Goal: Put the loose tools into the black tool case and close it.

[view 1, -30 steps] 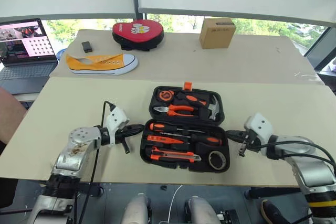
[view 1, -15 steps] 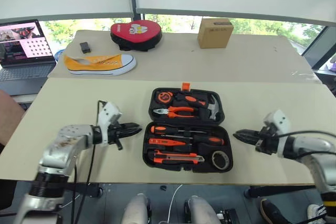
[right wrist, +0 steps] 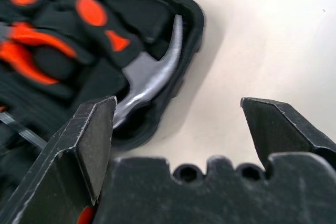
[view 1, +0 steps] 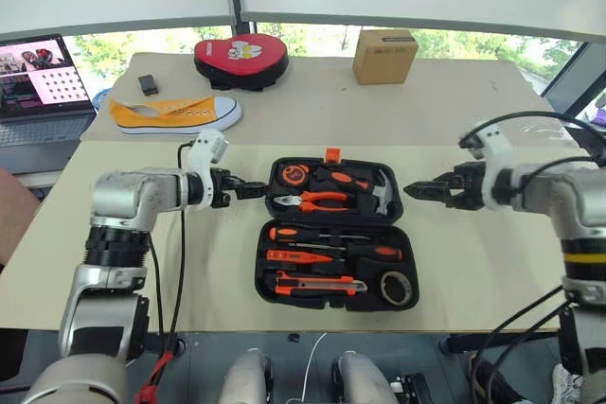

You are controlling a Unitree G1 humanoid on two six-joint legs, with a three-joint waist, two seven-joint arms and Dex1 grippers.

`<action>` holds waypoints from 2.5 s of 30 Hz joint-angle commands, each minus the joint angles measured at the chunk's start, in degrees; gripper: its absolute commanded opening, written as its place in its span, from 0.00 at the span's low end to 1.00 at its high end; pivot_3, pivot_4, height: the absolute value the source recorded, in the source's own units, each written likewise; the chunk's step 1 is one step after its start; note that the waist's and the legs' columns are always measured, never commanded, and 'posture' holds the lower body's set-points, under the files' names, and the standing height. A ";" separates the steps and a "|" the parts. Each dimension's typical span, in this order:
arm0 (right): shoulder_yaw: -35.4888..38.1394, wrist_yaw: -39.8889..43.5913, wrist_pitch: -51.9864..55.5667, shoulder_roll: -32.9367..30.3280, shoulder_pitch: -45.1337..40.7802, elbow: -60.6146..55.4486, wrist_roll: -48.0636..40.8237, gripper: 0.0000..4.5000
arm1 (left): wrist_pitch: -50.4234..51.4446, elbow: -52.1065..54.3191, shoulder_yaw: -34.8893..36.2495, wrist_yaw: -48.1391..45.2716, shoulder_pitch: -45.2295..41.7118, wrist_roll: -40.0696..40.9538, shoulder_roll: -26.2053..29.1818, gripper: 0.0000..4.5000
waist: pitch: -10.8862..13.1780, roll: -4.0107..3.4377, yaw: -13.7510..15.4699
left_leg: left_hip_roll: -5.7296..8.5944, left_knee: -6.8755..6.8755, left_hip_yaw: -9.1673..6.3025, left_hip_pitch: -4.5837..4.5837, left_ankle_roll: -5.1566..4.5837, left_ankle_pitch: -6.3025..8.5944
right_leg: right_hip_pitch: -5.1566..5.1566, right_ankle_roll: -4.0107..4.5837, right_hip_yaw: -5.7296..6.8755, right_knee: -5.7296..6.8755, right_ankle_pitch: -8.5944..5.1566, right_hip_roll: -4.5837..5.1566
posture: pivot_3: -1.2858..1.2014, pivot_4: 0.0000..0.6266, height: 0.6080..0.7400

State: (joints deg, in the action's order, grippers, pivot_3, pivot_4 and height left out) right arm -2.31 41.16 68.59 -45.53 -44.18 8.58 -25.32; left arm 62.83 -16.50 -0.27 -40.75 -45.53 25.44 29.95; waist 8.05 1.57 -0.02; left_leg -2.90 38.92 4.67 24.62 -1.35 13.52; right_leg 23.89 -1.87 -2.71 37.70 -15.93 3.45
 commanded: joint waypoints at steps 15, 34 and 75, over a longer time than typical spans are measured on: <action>-6.29 -2.35 -2.72 2.61 -4.08 10.25 9.25 0.67 | -4.82 -9.64 -2.90 -1.36 -4.36 -4.36 -4.24 1.00 | 0.00 0.00 0.14 | 0.07 0.16 0.12 0.21 0.07 -0.12 | 0.21 0.00 0.03 0.33 0.01 0.02 | 0.52 0.24 1.00; 1.05 0.11 2.09 6.14 -3.12 9.67 4.65 0.00 | -3.81 -8.95 2.16 -2.74 -2.25 -2.78 -3.76 0.00 | -0.15 0.05 0.03 | 0.05 0.17 0.03 -0.51 0.01 -0.13 | -0.62 -0.01 0.13 0.28 0.01 0.01 | 0.52 0.24 1.00; 5.44 6.76 -103.96 -13.56 73.59 -16.91 5.93 0.44 | -74.56 0.31 10.83 -26.39 37.12 -6.31 13.81 0.48 | -0.08 0.17 0.33 | -0.04 -0.70 0.18 -1.79 -0.18 -0.05 | -1.80 0.06 0.23 -0.51 -0.11 0.70 | 0.52 0.24 1.00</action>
State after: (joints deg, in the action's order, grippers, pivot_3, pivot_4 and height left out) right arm 3.86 44.29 -42.10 -56.44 27.74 -0.82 -13.16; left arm -15.35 -17.70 12.27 -67.51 -3.97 18.17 44.16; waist 7.97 1.75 0.31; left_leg -2.93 38.23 4.85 22.84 -1.53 13.47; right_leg 22.08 -1.81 -2.48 37.21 -16.04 4.17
